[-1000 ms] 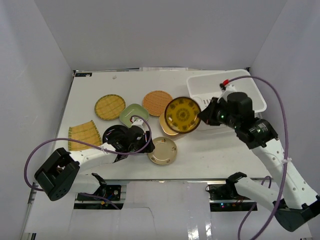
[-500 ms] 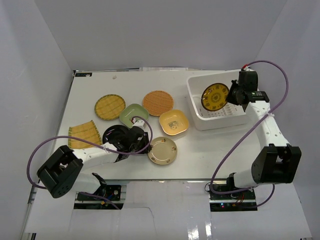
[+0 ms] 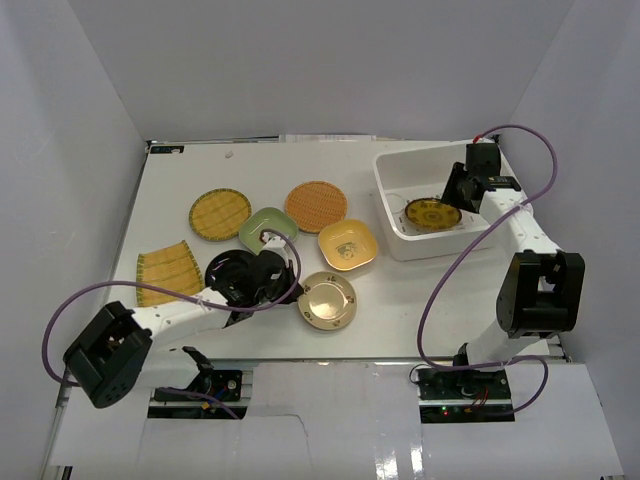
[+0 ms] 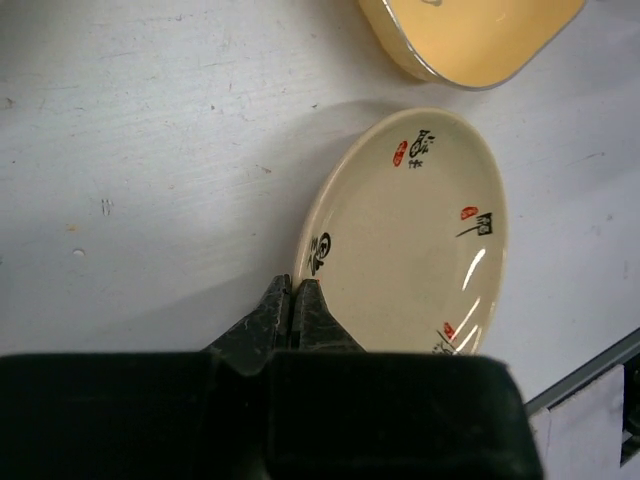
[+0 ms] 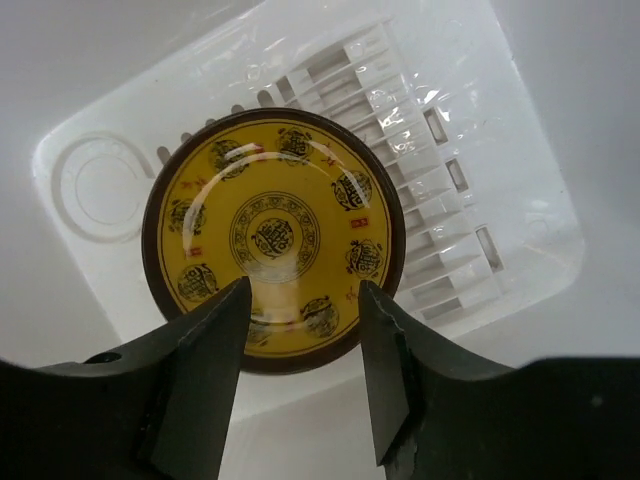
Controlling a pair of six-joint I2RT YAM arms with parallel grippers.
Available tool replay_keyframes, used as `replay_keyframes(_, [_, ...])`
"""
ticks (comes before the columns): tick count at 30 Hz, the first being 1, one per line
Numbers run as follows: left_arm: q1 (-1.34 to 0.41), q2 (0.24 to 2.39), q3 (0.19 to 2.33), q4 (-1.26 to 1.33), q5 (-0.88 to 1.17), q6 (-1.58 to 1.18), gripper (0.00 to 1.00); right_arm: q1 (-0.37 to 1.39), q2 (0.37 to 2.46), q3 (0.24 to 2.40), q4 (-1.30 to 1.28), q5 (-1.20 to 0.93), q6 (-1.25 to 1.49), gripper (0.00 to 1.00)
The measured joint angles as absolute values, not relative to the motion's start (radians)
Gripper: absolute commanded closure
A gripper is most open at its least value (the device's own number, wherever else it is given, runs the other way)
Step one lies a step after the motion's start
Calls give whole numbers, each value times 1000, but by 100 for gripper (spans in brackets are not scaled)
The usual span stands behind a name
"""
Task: Place the plates into the plastic bin on the countertop
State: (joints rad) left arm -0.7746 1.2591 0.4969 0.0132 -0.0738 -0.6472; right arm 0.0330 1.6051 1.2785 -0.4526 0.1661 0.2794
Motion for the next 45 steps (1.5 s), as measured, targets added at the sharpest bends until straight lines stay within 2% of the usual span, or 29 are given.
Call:
replay_keyframes(1, [-775,1235,497,-1,-72,-647,100,33,1605,1279,-448,168,278,39])
replay_keyframes(2, [-775,1219,496,-9,-70,-647,100,33,1605,1279,-446,169,277,28])
replay_keyframes(5, [-775,1114,496,-67,-54,-649,100,33,1593,1278,-447,155,275,17])
replay_keyframes(8, [-775,1016,496,-102,-38,-656,100,35,1528,1262,-446,107,279,14])
replay_keyframes(12, [-775,913,509,-148,-23,-660,100,87,1307,1177,-422,9,287,11])
replay_keyframes(16, [-775,865,551,-182,-1,-664,100,318,1013,1007,-337,-178,288,2])
replay_keyframes(21, [-775,859,607,-179,38,-670,100,558,889,821,-327,-329,318,2])
replay_keyframes(24, [-775,870,626,-177,59,-671,100,636,913,747,-336,-340,345,9])
replay_keyframes(27, [-775,883,637,-175,74,-671,100,671,929,706,-330,-345,376,26])
replay_keyframes(28, [-775,885,639,-175,77,-670,100,675,933,701,-324,-347,386,47])
replay_keyframes(29, [-775,885,639,-175,80,-670,100,677,939,699,-307,-348,398,59])
replay_keyframes(30, [-775,885,640,-175,83,-670,100,677,947,699,-290,-350,405,83])
replay_keyframes(31, [-775,885,641,-176,86,-668,88,677,956,699,-270,-350,420,91])
replay_keyframes(34, [-770,883,645,-209,65,-631,53,670,969,698,-230,-352,466,92])
replay_keyframes(35, [-768,883,649,-216,63,-622,29,676,970,698,-220,-344,470,92])
replay_keyframes(38, [-773,867,687,-253,63,-588,2,677,978,725,-229,-275,480,92])
replay_keyframes(41, [-776,815,739,-307,38,-535,2,611,1004,828,-268,-203,474,92])
replay_keyframes(45, [-776,707,789,-385,-43,-448,2,396,1056,1017,-289,-138,448,92])
